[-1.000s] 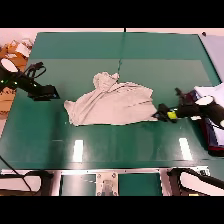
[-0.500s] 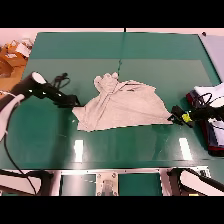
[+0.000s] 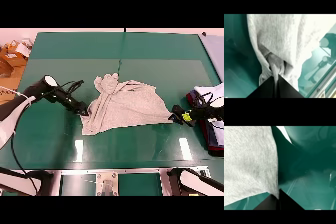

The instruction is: Fold the shirts.

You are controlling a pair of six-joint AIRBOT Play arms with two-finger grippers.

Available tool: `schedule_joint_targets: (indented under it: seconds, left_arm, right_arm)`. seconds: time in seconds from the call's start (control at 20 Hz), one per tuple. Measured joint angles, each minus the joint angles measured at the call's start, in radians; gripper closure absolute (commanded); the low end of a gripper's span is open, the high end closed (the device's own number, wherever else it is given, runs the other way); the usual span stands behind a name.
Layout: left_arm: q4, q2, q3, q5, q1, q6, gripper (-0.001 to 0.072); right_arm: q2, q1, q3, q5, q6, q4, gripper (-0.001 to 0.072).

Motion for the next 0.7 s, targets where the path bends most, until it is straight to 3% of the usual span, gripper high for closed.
schedule_joint_targets:
  seconds: [0.35,0.7]
  left_arm:
    - [0.068,0.285,0.024,0.009,0.153,-0.071,0.0687]
    - [0.075,0.74,0.365,0.148,0.279,-0.115,0.0687]
  right_arm:
    - [0.065,0.0,0.142,0.092,-0.08,0.147,0.0702]
    - [0.279,-0.002,0.726,0.189,-0.063,0.244,0.0702]
